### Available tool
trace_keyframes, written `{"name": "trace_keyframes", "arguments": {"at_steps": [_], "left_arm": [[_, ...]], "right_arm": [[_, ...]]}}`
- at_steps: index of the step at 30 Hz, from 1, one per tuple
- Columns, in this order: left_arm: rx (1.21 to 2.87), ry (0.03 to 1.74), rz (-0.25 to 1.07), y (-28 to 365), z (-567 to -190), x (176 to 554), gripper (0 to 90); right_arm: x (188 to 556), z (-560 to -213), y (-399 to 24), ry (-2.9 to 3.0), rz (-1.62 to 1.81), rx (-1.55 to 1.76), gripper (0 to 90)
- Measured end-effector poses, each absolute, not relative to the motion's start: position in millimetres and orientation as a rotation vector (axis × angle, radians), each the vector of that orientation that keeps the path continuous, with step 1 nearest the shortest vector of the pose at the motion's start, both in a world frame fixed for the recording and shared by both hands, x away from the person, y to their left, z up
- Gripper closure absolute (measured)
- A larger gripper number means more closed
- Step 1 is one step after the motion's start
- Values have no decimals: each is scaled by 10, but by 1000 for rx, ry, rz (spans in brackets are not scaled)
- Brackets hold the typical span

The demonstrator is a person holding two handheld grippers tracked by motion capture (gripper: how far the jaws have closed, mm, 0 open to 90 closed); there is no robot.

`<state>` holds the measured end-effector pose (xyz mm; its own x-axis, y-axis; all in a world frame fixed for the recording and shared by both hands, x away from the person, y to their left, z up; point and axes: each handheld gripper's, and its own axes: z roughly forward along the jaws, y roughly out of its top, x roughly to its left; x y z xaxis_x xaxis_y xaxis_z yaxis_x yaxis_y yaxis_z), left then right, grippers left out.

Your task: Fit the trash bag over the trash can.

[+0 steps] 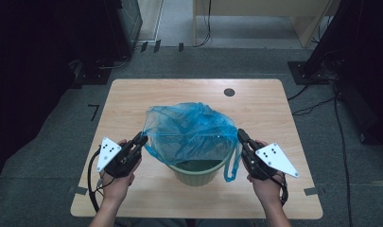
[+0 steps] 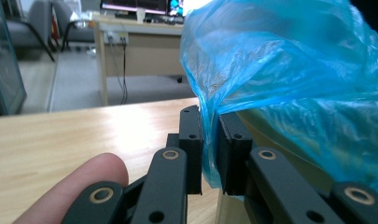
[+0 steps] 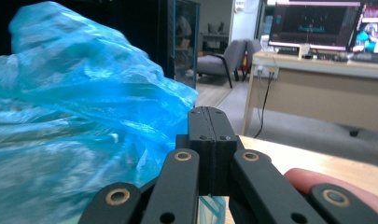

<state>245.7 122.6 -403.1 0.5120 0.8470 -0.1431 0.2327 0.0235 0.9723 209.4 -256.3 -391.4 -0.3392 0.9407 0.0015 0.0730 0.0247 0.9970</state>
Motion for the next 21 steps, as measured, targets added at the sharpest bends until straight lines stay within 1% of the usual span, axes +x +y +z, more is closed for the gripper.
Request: {"name": "trace_keyframes", "arguments": {"at_steps": [4,9,10,12,13,16,21], "left_arm": [[1520,1012,575,1220,-4110,2550,815],[1544,1039,580,1160,-4152,2645,817],[1559,1051,567,1144,-4170,2676,785],[1576,1083,572,1127,-4201,2702,634],[1569,1087,565,1138,-4206,2696,585],[1516,1087,540,1241,-4197,2634,509],[1480,1065,560,1361,-4141,2491,448]], "right_arm": [[2175,-3961,-2558,1528,1401,1114,900],[2270,-3958,-2563,1527,1384,1125,900],[2286,-3954,-2563,1532,1385,1132,900],[2325,-3963,-2563,1535,1382,1147,900],[2326,-3967,-2560,1533,1385,1149,900],[2282,-3972,-2552,1528,1392,1141,900],[2196,-3988,-2568,1517,1408,1133,900]]}}
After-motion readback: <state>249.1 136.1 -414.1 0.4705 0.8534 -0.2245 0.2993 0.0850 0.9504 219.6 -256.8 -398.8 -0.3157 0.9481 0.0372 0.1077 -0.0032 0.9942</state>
